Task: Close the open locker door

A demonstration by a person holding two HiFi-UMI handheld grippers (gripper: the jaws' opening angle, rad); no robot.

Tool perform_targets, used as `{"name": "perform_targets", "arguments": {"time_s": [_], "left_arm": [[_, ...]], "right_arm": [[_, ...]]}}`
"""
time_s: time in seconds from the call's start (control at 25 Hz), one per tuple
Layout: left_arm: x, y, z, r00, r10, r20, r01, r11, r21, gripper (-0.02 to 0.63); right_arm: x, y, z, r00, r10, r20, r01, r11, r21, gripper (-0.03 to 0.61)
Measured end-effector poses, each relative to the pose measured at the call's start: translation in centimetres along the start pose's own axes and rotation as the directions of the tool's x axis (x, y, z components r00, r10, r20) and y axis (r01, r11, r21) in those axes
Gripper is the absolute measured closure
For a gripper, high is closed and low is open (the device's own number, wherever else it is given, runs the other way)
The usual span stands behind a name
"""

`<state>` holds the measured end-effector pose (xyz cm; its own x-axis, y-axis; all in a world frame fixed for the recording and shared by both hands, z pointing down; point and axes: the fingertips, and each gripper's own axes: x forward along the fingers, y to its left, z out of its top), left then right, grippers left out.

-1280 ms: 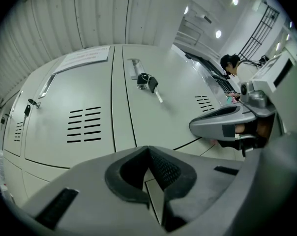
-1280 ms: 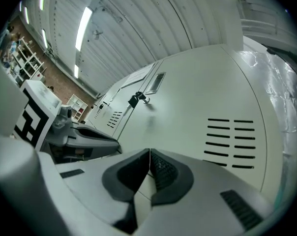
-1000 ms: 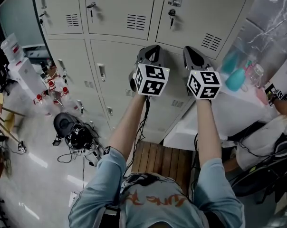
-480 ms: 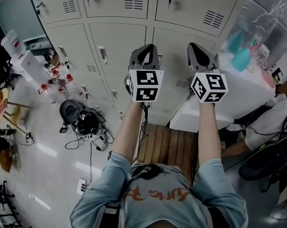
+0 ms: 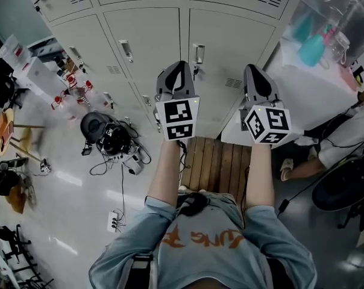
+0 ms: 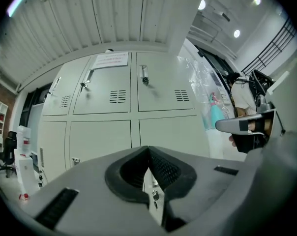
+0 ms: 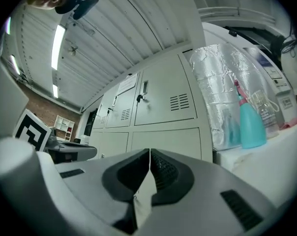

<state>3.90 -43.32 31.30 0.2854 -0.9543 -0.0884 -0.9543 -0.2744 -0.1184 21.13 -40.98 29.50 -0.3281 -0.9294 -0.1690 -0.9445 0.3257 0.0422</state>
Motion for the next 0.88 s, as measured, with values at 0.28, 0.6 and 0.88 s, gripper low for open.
{"name": "perform_targets", "arguments": {"time_s": [0.28,0.6,0.88], "left_arm": [[-2.1,-1.3,-2.3,0.998,-0.043,0.047,0.047,0.996,-0.076,0.592],[-4.3,-5.2,-8.3,0.990,-0.102,-0.097,0.101,0.995,-0.022,0.592],[-4.5,-4.4,-10.5,0.989,-0.053,-0.136,0.053,0.999,-0.006,0.592]], "right_arm": [[-3.0,-0.3,-3.8,0.993,-0.072,-0.090,0.075,0.997,0.031,0.549],[-5.3,1.4,-9.5,0.978,-0.022,-0.207,0.026,1.000,0.018,0.549],[-6.7,1.8,-12.5,0.965,-0.001,-0.261,0.016,0.998,0.056,0.549]]}}
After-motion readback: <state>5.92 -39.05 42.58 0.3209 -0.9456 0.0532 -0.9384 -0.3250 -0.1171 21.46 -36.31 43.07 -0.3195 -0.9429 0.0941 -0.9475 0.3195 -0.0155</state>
